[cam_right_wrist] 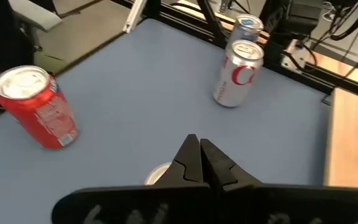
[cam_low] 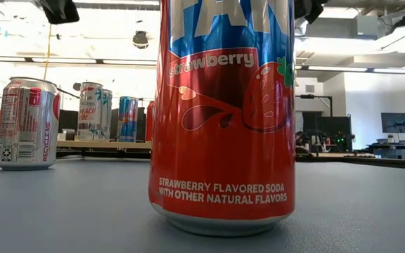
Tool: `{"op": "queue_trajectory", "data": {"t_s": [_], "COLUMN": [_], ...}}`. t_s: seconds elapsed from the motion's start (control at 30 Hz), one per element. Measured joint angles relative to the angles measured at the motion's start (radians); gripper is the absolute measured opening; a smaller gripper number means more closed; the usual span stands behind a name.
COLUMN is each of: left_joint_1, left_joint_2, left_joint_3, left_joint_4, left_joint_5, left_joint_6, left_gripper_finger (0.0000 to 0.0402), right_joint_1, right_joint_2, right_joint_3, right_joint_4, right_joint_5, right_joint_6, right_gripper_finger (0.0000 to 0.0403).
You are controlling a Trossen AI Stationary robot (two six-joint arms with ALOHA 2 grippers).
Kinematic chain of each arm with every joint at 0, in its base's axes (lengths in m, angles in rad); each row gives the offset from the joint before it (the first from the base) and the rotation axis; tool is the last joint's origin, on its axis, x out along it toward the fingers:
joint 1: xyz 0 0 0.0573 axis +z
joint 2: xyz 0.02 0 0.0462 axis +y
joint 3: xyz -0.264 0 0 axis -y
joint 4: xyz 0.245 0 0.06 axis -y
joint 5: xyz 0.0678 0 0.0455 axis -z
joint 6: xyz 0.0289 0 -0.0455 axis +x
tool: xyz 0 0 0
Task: Place canned beverage on shelf
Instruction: Put the left blue soda can on the shelf aligned with the other blue soda can
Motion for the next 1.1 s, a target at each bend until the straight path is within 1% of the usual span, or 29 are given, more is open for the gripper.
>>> {"op": "queue_trajectory", "data": {"t_s": [0.07, 0.17, 0.23, 0.37, 0.43, 0.5, 0.6, 0.73, 0.83, 0.9, 1.0, 1.1], "left_joint_1": [-0.079, -0.217, -0.302, -0.421, -0.456, -0.478, -0.489, -0.492, -0.492, -0.492, -0.492, -0.494], "left_joint_2": [-0.029, -0.067, -0.078, -0.084, -0.082, -0.082, -0.083, -0.083, -0.083, -0.083, -0.083, -0.083], "left_joint_3": [-0.030, -0.130, -0.208, -0.338, -0.383, -0.406, -0.412, -0.412, -0.412, -0.412, -0.412, -0.412], "left_joint_4": [0.066, 0.186, 0.215, 0.214, 0.222, 0.238, 0.242, 0.241, 0.238, 0.237, 0.237, 0.240], "left_joint_5": [0.003, -0.005, -0.030, -0.091, -0.089, -0.087, -0.104, -0.134, -0.152, -0.144, -0.076, -0.072], "left_joint_6": [-0.076, -0.165, -0.191, -0.278, -0.307, -0.313, -0.303, -0.275, -0.283, -0.291, -0.285, -0.289], "left_gripper_finger": [0.0000, 0.0000, 0.0000, 0.0003, 0.0013, 0.0029, 0.0062, 0.0114, 0.0156, 0.0183, 0.0220, 0.0250], "right_joint_1": [0.024, 0.068, 0.100, 0.168, 0.198, 0.223, 0.245, 0.256, 0.252, 0.246, 0.234, 0.216], "right_joint_2": [0.000, 0.000, 0.000, 0.000, 0.000, 0.000, 0.000, 0.000, 0.000, 0.000, 0.000, 0.000], "right_joint_3": [0.000, 0.000, 0.000, 0.000, 0.000, 0.000, 0.000, 0.000, 0.000, 0.000, 0.000, 0.000], "right_joint_4": [0.019, 0.040, 0.050, 0.083, 0.095, 0.106, 0.128, 0.142, 0.142, 0.141, 0.141, 0.142], "right_joint_5": [0.000, 0.001, 0.013, 0.109, 0.153, 0.182, 0.192, 0.203, 0.209, 0.209, 0.210, 0.209], "right_joint_6": [0.024, 0.047, 0.059, 0.085, 0.088, 0.088, 0.088, 0.090, 0.101, 0.104, 0.099, 0.077], "right_gripper_finger": [0.0000, 0.0000, 0.0000, 0.0000, 0.0000, 0.0000, 0.0000, 0.0000, 0.0000, 0.0000, 0.0000, 0.0000]}}
